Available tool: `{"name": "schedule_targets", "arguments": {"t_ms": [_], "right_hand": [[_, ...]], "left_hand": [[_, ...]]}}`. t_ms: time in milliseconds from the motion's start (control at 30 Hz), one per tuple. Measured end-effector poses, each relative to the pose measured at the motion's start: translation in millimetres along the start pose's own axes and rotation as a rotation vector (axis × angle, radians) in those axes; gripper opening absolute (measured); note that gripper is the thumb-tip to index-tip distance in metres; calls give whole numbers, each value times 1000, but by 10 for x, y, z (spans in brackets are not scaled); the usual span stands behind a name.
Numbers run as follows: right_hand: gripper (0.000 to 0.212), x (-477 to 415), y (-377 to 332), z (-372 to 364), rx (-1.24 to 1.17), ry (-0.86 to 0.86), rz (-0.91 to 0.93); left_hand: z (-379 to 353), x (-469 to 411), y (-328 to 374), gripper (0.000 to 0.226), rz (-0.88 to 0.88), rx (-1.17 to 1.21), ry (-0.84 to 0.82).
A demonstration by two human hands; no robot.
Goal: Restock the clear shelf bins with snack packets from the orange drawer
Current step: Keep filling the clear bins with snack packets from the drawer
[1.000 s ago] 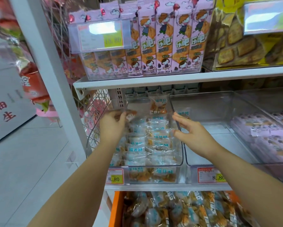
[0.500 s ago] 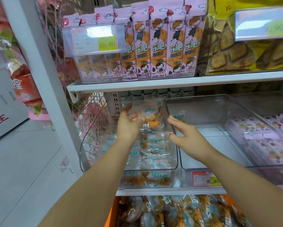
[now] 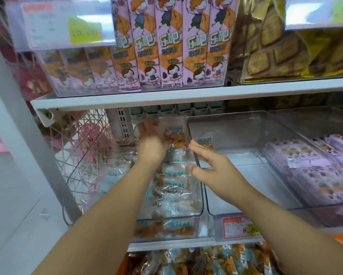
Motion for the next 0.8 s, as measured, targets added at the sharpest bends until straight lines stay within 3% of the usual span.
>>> {"name": "schedule_targets", "arguments": {"t_ms": [133,467,600,800], "right_hand": [[56,-1,13,-10,-7,-3,-5],[56,4,-68,21,109,11,2],[53,76,-227,49,298,45,4],[28,661,-589,4,426,269,203]], "left_hand": [[-217,-2,37,73,-152,-386,-175],[-154,1,97,78,-13,-425,-296],[82,391,204,65,-22,-310,-305],[560,1459,448,34,-154,98,-124]]}}
Point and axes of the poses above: each hand's wrist, its own x-axis away from the middle knuckle, its own z-axis out of the back of the hand, y = z × x, the point moved 10 cm from there along -x, towards the middle knuckle, and after that the axes turned 7 degrees about -y, right-handed, at the moved point
